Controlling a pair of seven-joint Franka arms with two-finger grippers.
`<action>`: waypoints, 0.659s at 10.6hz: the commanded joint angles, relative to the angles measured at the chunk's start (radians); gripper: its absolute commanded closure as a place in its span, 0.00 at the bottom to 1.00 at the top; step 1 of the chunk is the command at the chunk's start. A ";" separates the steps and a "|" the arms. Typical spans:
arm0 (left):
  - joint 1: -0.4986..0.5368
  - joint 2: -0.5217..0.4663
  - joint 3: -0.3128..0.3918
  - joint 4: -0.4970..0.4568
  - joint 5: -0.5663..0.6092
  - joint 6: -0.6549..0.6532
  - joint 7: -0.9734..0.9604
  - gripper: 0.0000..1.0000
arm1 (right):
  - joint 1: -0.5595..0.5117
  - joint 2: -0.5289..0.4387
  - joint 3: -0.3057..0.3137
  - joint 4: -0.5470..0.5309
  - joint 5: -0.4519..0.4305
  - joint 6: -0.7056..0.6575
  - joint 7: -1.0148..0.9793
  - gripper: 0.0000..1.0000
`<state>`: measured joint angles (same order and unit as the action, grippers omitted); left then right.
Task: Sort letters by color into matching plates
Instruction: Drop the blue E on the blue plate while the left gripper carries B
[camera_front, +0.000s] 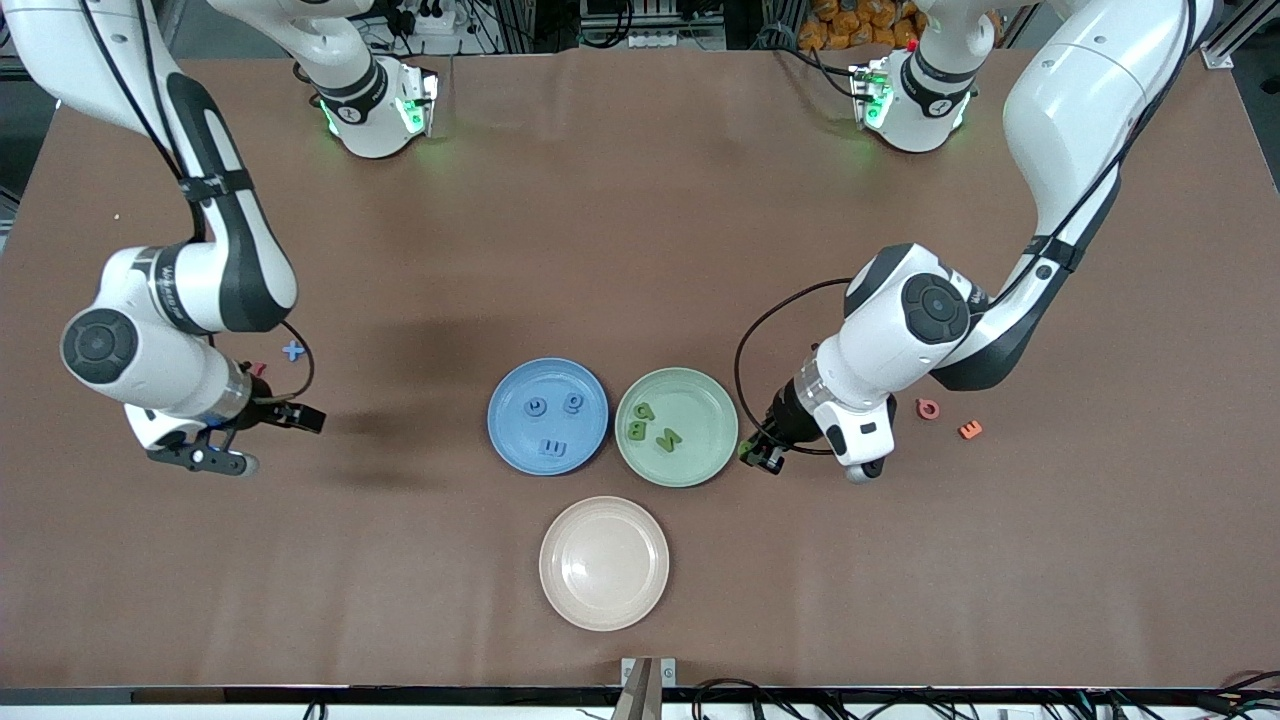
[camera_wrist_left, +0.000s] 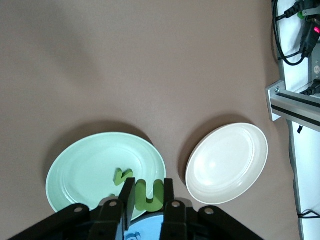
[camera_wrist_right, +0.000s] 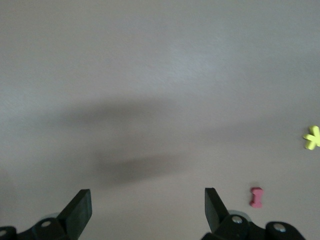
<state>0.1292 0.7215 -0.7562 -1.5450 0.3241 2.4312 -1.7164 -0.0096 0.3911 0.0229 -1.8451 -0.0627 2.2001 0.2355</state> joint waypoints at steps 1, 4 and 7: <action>-0.011 -0.016 -0.017 -0.017 0.020 -0.003 -0.058 1.00 | -0.062 -0.122 0.014 -0.150 -0.017 0.020 -0.056 0.00; -0.072 -0.005 -0.012 -0.023 0.018 -0.003 -0.060 1.00 | -0.125 -0.188 0.014 -0.270 -0.017 0.082 -0.076 0.00; -0.126 0.006 0.024 -0.024 0.026 -0.004 -0.066 1.00 | -0.168 -0.225 0.014 -0.354 -0.014 0.137 -0.067 0.00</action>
<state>0.0391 0.7271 -0.7650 -1.5648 0.3241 2.4297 -1.7483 -0.1325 0.2389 0.0216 -2.0937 -0.0628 2.2802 0.1644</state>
